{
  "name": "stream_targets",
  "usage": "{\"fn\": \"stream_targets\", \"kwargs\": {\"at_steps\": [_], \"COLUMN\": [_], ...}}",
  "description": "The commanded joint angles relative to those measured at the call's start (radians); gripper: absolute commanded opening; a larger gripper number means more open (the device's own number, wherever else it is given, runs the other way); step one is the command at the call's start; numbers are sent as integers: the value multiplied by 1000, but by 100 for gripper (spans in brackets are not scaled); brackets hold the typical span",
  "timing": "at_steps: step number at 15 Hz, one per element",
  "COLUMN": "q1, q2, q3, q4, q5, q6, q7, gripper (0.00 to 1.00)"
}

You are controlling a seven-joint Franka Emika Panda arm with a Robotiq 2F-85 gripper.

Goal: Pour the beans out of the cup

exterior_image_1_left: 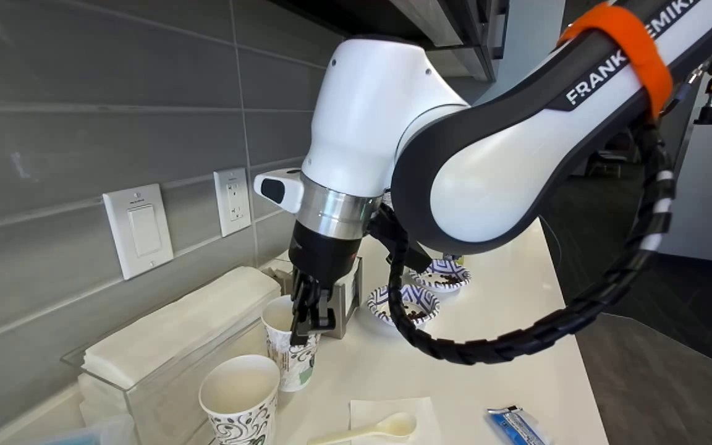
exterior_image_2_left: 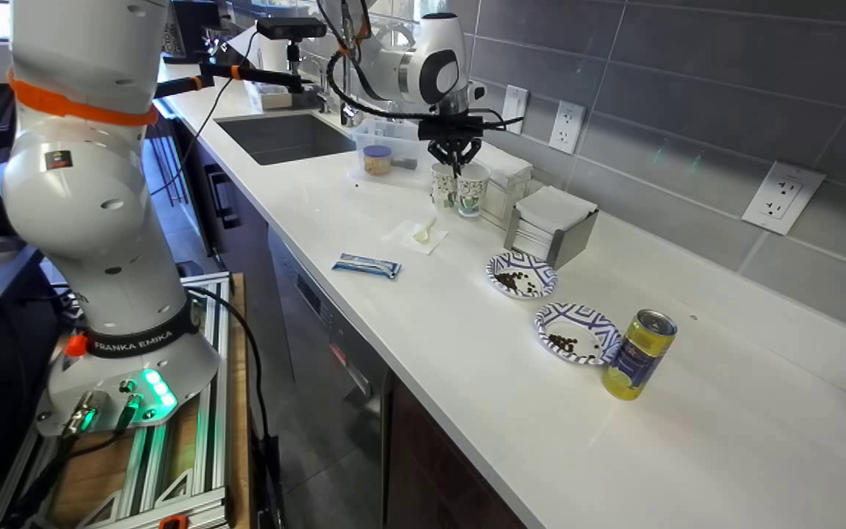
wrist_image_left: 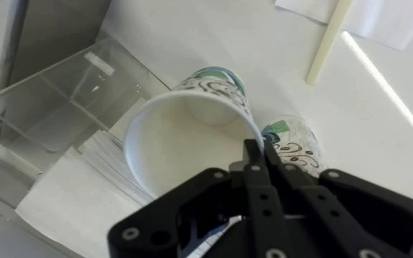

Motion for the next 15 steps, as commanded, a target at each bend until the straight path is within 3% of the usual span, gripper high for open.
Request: {"fn": "stream_targets", "kwargs": {"at_steps": [1,3,4,6,10,15], "q1": [-47,-61,-58,-55,-39,-39], "q2": [36,46,48,31,-71,-299], "q3": [46,58,54,57,54,10], "q4": [12,13,18,20,-18,-277], "q5": [60,74,63,63,77,75], "q6": [18,17,6,-27,-84,154], "q7": [-98,-131,-130,-128,-47,182], "gripper": [1,1,29,36,67,100]}}
